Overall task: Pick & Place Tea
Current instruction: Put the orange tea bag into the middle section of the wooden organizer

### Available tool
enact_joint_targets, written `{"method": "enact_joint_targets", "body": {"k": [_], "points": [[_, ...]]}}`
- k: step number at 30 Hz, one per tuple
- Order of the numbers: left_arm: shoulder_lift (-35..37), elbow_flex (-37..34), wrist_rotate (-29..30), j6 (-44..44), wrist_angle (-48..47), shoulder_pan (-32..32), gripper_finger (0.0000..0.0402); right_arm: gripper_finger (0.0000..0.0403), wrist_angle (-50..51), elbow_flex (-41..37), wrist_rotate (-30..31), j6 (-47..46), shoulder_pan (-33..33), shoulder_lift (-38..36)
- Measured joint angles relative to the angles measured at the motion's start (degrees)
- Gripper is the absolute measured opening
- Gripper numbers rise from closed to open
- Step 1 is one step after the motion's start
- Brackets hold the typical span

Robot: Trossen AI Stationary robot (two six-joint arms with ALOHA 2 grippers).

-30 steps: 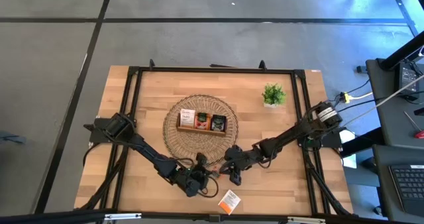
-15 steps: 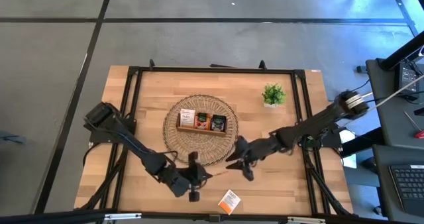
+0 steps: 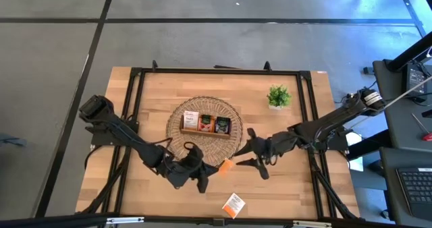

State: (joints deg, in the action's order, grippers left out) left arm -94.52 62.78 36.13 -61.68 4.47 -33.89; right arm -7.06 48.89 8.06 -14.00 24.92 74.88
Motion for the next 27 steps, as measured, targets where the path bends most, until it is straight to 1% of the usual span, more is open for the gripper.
{"method": "enact_joint_targets", "body": {"k": [2,4,6,8,13,15,17,18,20,24,27], "points": [[0.51,0.02,0.55,-0.66,0.11,0.13,0.0002,0.0155,0.11,0.42,1.64,0.84,0.03,-1.02],[0.92,0.02,2.23,-0.64,0.12,0.20,0.0002,0.0155,2.30,1.63,3.50,1.50,0.06,-1.62],[1.36,0.02,3.88,0.82,0.09,0.53,0.0002,0.0155,4.81,2.98,4.14,2.31,0.11,-1.58],[2.26,0.02,4.04,3.43,-1.10,0.94,0.0002,0.0155,6.93,4.08,4.38,2.27,0.14,-1.58],[6.09,0.02,5.55,5.07,-6.00,1.78,0.0002,0.0155,8.02,4.60,4.41,2.27,0.11,-1.58],[7.86,0.04,7.22,5.47,-7.68,1.79,0.0002,0.0155,8.12,4.61,4.54,2.22,0.09,-1.49],[9.37,0.07,10.47,4.60,-10.17,1.76,0.0002,0.0155,7.90,4.61,4.94,3.57,0.67,-1.01],[9.93,0.07,12.05,3.63,-10.79,1.77,0.0002,0.0155,7.51,4.60,6.27,4.62,1.32,-0.83],[11.12,0.07,14.19,2.38,-11.37,1.92,0.0002,0.0155,5.69,4.62,11.04,7.41,2.73,-0.27],[12.63,0.07,16.04,-0.50,-10.30,2.71,0.0002,0.0155,2.77,4.65,23.15,15.80,5.40,1.52],[13.18,0.07,16.98,-3.14,-9.51,3.75,0.0002,0.0155,1.22,4.63,30.36,20.14,6.40,3.64]]}}
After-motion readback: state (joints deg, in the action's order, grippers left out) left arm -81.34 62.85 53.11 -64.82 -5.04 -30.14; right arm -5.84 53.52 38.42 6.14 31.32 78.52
